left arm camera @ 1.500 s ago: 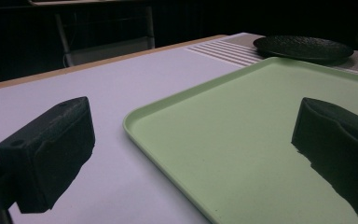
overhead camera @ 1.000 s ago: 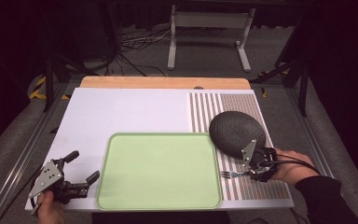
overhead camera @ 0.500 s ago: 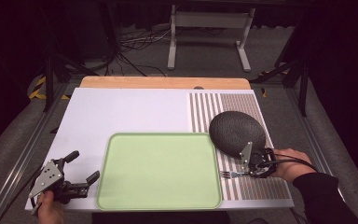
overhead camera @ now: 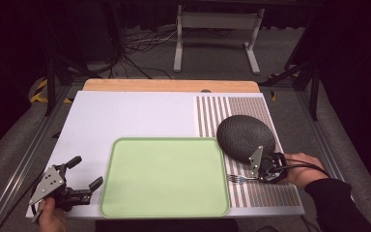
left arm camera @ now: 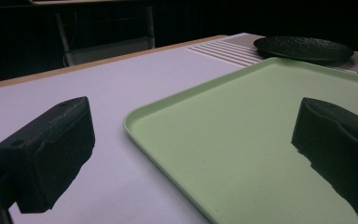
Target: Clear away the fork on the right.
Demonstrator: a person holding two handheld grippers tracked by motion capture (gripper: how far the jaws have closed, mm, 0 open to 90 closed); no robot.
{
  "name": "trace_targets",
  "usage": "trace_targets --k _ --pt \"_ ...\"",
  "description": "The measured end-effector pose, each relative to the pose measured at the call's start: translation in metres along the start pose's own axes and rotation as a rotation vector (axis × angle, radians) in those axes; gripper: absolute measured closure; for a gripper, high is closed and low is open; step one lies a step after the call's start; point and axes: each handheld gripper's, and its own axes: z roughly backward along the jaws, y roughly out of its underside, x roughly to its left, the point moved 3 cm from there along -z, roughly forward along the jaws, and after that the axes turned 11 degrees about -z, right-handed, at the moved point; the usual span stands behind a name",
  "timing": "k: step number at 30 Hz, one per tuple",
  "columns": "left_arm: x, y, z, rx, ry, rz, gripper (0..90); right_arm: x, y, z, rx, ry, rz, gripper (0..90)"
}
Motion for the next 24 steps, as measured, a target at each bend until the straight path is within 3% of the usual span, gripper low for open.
trace_targets --k 4,10,24 --pt "0.0 0.0 0.0 0.004 0.004 -0.003 0.1 0.0 0.0 0.009 -0.009 0.012 -0.005 78.0" --pt "0.0 0.0 0.0 -0.001 0.001 -0.001 0.2 0.002 -0.004 0.027 -0.094 0.039 -0.026 78.0" --pt "0.0 0.0 0.0 -0.001 0.002 -0.003 0.2 0.004 -0.025 0.048 -0.154 0.066 -0.011 77.9"
